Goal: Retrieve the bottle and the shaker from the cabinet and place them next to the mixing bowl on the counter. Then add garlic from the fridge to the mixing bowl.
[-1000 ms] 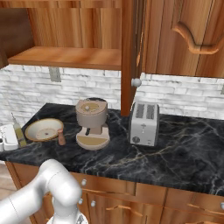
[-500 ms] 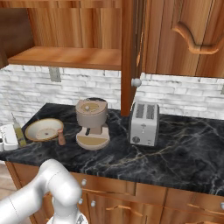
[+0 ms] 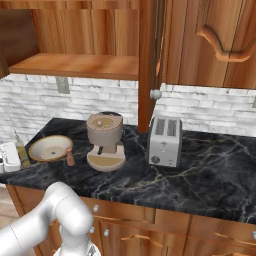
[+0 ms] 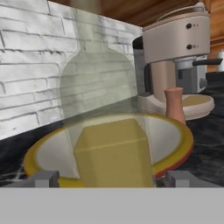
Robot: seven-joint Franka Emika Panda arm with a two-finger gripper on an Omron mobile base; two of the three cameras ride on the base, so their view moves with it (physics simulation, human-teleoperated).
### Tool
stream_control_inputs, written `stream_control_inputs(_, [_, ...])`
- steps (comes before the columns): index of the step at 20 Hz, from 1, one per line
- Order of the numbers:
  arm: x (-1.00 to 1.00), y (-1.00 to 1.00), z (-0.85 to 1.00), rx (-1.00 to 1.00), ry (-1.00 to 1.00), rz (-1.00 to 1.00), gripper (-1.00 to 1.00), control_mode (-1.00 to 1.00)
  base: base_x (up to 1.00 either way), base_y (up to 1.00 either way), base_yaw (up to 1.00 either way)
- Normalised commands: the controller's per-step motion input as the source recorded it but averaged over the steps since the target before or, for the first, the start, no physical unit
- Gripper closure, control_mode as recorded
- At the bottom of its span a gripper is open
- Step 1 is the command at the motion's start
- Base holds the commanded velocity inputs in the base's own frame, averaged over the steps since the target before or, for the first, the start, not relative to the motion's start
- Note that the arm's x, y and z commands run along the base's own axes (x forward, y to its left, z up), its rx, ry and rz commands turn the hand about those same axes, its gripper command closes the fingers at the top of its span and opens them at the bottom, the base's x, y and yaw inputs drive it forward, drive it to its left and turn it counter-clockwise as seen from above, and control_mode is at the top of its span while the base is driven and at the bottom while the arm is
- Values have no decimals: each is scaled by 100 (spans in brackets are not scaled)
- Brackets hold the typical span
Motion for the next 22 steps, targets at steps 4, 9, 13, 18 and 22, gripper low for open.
stream_control_inputs(4, [0, 0, 0, 0, 0, 0, -100, -100, 0, 0, 0])
stream_control_inputs(9, [-11, 3, 5, 0, -3, 0, -100, -100, 0, 0, 0])
stream_control_inputs(13, [-32, 37, 15, 0, -10, 0, -100, -100, 0, 0, 0])
stream_control_inputs(18, [-24, 42, 16, 0, -8, 0, -100, -100, 0, 0, 0])
stream_control_inputs(22, [-22, 3, 38, 1, -2, 0, -100, -100, 0, 0, 0])
